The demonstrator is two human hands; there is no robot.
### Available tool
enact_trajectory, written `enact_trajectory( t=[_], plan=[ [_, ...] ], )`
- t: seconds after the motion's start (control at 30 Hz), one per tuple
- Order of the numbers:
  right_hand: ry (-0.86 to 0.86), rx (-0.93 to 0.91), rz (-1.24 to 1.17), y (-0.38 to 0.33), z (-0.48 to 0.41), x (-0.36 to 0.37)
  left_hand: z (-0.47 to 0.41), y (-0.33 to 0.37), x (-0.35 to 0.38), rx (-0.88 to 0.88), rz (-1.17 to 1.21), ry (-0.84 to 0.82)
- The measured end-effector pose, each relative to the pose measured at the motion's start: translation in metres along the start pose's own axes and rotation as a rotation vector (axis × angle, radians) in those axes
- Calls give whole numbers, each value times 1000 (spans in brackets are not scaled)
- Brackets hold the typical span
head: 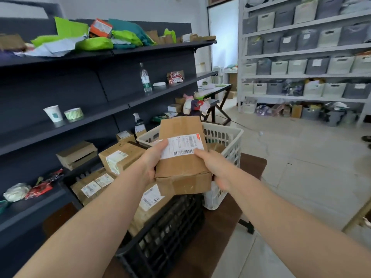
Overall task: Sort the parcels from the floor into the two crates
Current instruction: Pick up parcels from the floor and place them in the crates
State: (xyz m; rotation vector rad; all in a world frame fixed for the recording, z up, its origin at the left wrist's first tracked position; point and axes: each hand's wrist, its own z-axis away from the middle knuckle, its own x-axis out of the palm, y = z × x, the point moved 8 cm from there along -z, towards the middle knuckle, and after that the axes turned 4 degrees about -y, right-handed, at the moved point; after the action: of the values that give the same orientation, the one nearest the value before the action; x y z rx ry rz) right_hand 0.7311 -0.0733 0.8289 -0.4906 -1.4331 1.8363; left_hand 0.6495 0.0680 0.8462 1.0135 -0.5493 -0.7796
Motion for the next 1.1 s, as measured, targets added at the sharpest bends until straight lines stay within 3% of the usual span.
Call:
enact_trajectory(
  t=[0.2, 0.57, 0.8, 1.1],
  plan=[
    [-19, 4, -25, -8, -27, -31, -15, 15, 28, -3, -53, 74],
    [43, -43, -30, -56, -110, -88, -118, 67, 78, 21, -89, -47],
    [240, -70, 214, -69, -149, -125, -184, 81, 79, 41, -110, -40],
    [21, -106, 366, -51, -119, -95, -141, 58, 63, 73, -21, 100]
  ],
)
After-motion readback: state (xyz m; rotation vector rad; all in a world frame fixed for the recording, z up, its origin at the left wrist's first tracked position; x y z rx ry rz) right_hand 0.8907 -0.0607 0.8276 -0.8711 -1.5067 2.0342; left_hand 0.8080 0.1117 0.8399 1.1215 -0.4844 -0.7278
